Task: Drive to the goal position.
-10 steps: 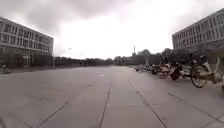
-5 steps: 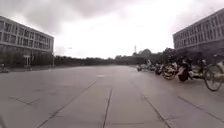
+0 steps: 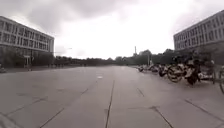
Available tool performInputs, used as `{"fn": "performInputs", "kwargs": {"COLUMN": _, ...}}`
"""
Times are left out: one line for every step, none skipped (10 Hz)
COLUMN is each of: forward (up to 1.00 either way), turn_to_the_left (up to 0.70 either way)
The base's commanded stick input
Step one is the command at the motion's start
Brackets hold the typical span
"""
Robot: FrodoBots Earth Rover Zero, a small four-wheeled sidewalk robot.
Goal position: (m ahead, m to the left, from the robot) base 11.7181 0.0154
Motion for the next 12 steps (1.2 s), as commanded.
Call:
{"fn": "performInputs", "kwargs": {"forward": 0.85, "turn_to_the_left": 0.0}}
{"fn": "performInputs", "kwargs": {"forward": 0.85, "turn_to_the_left": 0.0}}
{"fn": "performInputs", "kwargs": {"forward": 0.85, "turn_to_the_left": 0.0}}
{"fn": "performInputs", "kwargs": {"forward": 0.85, "turn_to_the_left": 0.0}}
{"fn": "performInputs", "kwargs": {"forward": 0.85, "turn_to_the_left": 0.0}}
{"fn": "performInputs", "kwargs": {"forward": 0.85, "turn_to_the_left": 0.0}}
{"fn": "performInputs", "kwargs": {"forward": 0.85, "turn_to_the_left": 0.0}}
{"fn": "performInputs", "kwargs": {"forward": 0.85, "turn_to_the_left": 0.0}}
{"fn": "performInputs", "kwargs": {"forward": 0.85, "turn_to_the_left": 0.0}}
{"fn": "performInputs", "kwargs": {"forward": 0.85, "turn_to_the_left": 0.0}}
{"fn": "performInputs", "kwargs": {"forward": 0.85, "turn_to_the_left": 0.0}}
{"fn": "performInputs", "kwargs": {"forward": 0.85, "turn_to_the_left": 0.0}}
